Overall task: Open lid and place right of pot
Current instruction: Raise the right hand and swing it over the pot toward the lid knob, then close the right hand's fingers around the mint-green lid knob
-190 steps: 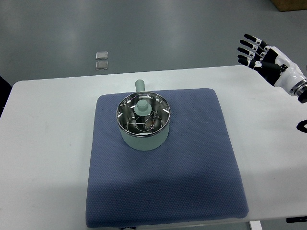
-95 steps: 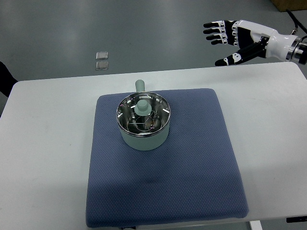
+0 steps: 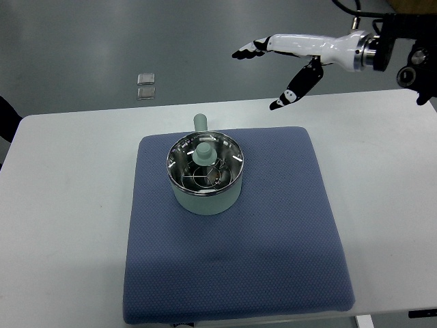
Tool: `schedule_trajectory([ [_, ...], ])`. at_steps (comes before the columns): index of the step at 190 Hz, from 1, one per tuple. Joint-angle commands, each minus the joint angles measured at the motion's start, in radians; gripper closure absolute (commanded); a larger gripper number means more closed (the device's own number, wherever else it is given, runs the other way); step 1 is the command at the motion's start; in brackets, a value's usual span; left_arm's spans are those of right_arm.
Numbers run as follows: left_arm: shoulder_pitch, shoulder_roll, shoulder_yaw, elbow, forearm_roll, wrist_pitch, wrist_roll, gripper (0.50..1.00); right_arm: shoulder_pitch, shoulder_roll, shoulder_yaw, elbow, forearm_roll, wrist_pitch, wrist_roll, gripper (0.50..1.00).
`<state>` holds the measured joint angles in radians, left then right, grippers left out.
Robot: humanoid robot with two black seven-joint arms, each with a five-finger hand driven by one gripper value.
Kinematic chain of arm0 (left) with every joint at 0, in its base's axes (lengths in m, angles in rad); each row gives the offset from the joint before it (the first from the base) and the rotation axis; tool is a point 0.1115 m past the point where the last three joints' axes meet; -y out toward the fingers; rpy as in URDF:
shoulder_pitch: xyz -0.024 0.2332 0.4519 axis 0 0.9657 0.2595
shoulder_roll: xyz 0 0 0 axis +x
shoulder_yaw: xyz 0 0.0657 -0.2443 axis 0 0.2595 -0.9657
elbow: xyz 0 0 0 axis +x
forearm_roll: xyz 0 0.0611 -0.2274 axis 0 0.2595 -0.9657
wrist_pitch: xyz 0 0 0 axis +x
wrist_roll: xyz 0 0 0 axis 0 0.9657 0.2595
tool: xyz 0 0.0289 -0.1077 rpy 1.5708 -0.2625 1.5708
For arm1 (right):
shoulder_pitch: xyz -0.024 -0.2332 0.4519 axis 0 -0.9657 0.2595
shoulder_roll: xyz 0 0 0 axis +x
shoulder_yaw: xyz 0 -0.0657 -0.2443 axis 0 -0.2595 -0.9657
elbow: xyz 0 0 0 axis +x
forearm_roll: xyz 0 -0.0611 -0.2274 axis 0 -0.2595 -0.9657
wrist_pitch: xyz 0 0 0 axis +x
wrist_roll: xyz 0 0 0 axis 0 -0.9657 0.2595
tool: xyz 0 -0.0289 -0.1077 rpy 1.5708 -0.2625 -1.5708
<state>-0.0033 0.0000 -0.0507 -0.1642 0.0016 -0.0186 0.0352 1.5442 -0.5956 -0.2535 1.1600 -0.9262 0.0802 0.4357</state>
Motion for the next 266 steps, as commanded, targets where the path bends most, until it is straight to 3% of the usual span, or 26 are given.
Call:
schedule_trajectory([
  [1,0.000,0.000,0.000,0.000,0.000,0.000,0.000,0.500,0.070,0.066,-0.110,0.014,-0.002,-0.056,0.000,0.587],
  [91,0.000,0.000,0.000,0.000,0.000,0.000,0.000,0.500,0.165,0.289,-0.286,0.012,-0.013,-0.175,-0.038,0.589],
  [115,0.000,0.000,0.000,0.000,0.000,0.000,0.000,0.500,0.165,0.341,-0.323,0.006,-0.034,-0.211,-0.040,0.601],
  [125,0.000,0.000,0.000,0.000,0.000,0.000,0.000,0.500,0.163,0.375,-0.357,-0.008,-0.049,-0.231,-0.052,0.630],
  [143,0.000,0.000,0.000,0.000,0.000,0.000,0.000,0.500,0.163,0.387,-0.365,-0.016,-0.049,-0.232,-0.055,0.638],
  [146,0.000,0.000,0.000,0.000,0.000,0.000,0.000,0.500,0.163,0.398,-0.372,-0.026,-0.056,-0.232,-0.058,0.664],
  [171,0.000,0.000,0.000,0.000,0.000,0.000,0.000,0.500,0.159,0.411,-0.378,-0.043,-0.072,-0.232,-0.058,0.691],
  [266,0.000,0.000,0.000,0.000,0.000,0.000,0.000,0.500,0.149,0.470,-0.417,-0.074,-0.102,-0.238,-0.074,0.720],
])
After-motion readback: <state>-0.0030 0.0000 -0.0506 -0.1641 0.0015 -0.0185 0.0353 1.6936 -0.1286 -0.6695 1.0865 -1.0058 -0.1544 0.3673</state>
